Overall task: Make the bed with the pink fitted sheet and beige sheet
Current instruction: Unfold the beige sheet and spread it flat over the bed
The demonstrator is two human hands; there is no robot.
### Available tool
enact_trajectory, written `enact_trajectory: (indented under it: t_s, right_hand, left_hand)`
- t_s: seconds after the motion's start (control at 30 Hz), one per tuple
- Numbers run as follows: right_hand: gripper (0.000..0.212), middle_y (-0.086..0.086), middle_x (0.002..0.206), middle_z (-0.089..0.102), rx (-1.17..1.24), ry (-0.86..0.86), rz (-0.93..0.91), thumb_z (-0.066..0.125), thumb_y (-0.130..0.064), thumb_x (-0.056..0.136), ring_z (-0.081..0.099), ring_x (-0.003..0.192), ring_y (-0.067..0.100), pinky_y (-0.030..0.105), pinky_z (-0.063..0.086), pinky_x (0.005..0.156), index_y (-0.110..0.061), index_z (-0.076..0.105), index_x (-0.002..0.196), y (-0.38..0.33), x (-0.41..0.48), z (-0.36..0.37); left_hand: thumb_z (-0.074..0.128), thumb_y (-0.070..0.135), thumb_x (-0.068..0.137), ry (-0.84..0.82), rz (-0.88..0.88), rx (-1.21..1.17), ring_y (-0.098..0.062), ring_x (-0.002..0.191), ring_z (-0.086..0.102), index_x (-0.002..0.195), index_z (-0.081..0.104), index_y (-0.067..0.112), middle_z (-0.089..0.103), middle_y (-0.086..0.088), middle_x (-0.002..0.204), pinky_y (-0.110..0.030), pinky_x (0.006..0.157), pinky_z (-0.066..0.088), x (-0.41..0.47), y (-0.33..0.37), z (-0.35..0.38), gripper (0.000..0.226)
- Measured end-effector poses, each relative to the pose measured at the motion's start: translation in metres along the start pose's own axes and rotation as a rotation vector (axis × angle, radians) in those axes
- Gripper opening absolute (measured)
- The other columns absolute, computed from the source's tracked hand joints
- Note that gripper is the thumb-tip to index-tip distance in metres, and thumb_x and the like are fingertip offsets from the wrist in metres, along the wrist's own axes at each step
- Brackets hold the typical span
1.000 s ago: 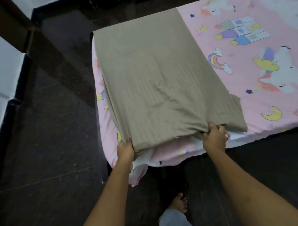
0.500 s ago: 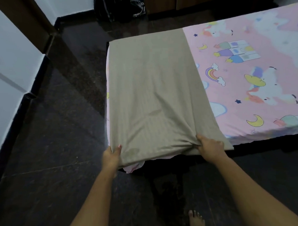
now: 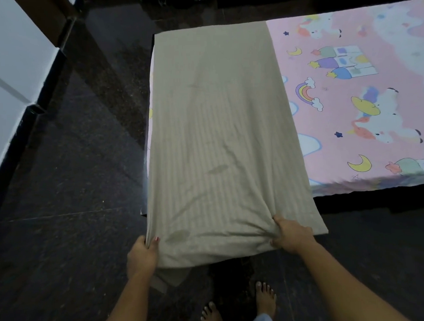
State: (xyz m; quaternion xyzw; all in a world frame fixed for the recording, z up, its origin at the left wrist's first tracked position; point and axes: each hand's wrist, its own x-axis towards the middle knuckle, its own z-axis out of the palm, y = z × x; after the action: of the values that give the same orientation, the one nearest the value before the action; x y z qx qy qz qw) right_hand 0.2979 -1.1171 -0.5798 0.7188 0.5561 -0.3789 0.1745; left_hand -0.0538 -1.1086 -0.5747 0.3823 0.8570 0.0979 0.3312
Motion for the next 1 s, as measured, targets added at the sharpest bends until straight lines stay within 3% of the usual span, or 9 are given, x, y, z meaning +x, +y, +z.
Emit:
enact_trajectory:
  t_s: [0.1, 0.23, 0.33, 0.43, 0.53, 0.6, 0.7, 0.8, 1.0]
  right_hand:
    - [0.076, 0.009, 0.138, 0.050, 0.209, -0.076, -0.080, 0.073, -0.034, 0.079, 0.050, 0.123, 0.025, 0.027, 0.041, 0.093, -0.019, 0.034, 0.143, 0.010, 0.008, 0.004]
    - [0.047, 0.002, 0.111, 0.059, 0.582, -0.048, -0.071, 0.073, -0.019, 0.082, 0.055, 0.095, 0.017, 0.024, 0.045, 0.079, -0.014, 0.051, 0.124, 0.019, 0.024, 0.005]
    - [0.041, 0.011, 0.098, 0.063, 0.789, 0.383, 0.039, 0.068, -0.008, 0.083, 0.058, 0.089, 0.025, 0.041, 0.050, 0.088, -0.009, 0.052, 0.121, 0.032, 0.039, 0.001]
    - [0.059, 0.019, 0.126, 0.052, 0.877, 0.682, 0.265, 0.069, -0.011, 0.082, 0.051, 0.114, 0.036, 0.044, 0.042, 0.099, -0.008, 0.044, 0.135, 0.055, 0.051, -0.009]
    - [0.080, 0.014, 0.144, 0.041, 0.993, 0.590, 0.338, 0.074, -0.017, 0.081, 0.038, 0.130, 0.035, 0.042, 0.034, 0.106, -0.014, 0.028, 0.147, 0.071, 0.064, -0.018]
    - [0.084, 0.010, 0.139, 0.045, 1.163, 0.509, 0.273, 0.075, -0.016, 0.081, 0.046, 0.122, 0.029, 0.037, 0.040, 0.097, -0.015, 0.024, 0.148, 0.073, 0.070, -0.024]
    - [0.070, 0.010, 0.116, 0.052, 1.302, 0.451, 0.234, 0.074, -0.012, 0.081, 0.052, 0.096, 0.022, 0.029, 0.041, 0.077, -0.012, 0.035, 0.139, 0.067, 0.074, -0.031]
    - [0.057, 0.008, 0.114, 0.057, 1.360, 0.347, 0.125, 0.073, -0.010, 0.081, 0.057, 0.085, 0.016, 0.027, 0.045, 0.064, -0.014, 0.045, 0.131, 0.062, 0.072, -0.028]
    - [0.041, 0.008, 0.100, 0.069, 1.466, 0.090, -0.026, 0.064, 0.001, 0.084, 0.066, 0.083, 0.018, 0.025, 0.056, 0.067, -0.005, 0.056, 0.124, 0.056, 0.046, -0.010]
  left_hand:
    - [0.054, 0.025, 0.094, 0.008, -0.039, 0.099, -0.040, 0.098, 0.058, 0.106, 0.052, 0.004, 0.061, -0.025, 0.108, -0.041, 0.076, 0.044, 0.004, -0.015, 0.008, 0.024]
    - [0.056, 0.009, 0.088, 0.002, -0.155, 0.147, -0.038, 0.103, 0.056, 0.115, 0.041, 0.009, 0.056, -0.022, 0.115, -0.043, 0.080, 0.044, 0.010, -0.012, 0.026, 0.031]
    - [0.063, 0.013, 0.084, -0.025, -0.143, 0.139, -0.040, 0.109, 0.052, 0.126, 0.037, 0.011, 0.049, -0.020, 0.124, -0.045, 0.084, 0.046, 0.013, 0.000, 0.044, 0.050]
    - [0.066, 0.016, 0.083, -0.060, -0.046, 0.076, -0.042, 0.115, 0.047, 0.130, 0.038, 0.010, 0.043, -0.021, 0.131, -0.045, 0.090, 0.041, 0.014, 0.018, 0.066, 0.055]
    - [0.069, 0.017, 0.082, -0.105, 0.031, -0.043, -0.039, 0.115, 0.047, 0.128, 0.040, 0.009, 0.044, -0.019, 0.129, -0.040, 0.088, 0.041, 0.012, 0.044, 0.089, 0.055]
    - [0.071, 0.015, 0.079, -0.125, 0.119, -0.093, -0.036, 0.113, 0.050, 0.123, 0.043, 0.007, 0.049, -0.019, 0.124, -0.038, 0.089, 0.041, 0.012, 0.059, 0.108, 0.052]
    - [0.072, 0.016, 0.080, -0.199, 0.178, -0.142, -0.030, 0.112, 0.052, 0.122, 0.045, 0.009, 0.050, -0.014, 0.123, -0.036, 0.090, 0.044, 0.005, 0.082, 0.132, 0.050]
    - [0.069, 0.011, 0.082, -0.269, 0.254, -0.180, -0.028, 0.109, 0.052, 0.121, 0.047, 0.007, 0.051, -0.014, 0.119, -0.034, 0.090, 0.043, -0.013, 0.102, 0.153, 0.046]
    - [0.069, 0.013, 0.082, -0.429, 0.552, -0.209, -0.026, 0.098, 0.056, 0.113, 0.048, 0.017, 0.048, -0.008, 0.110, -0.042, 0.091, 0.048, -0.053, 0.132, 0.186, 0.038]
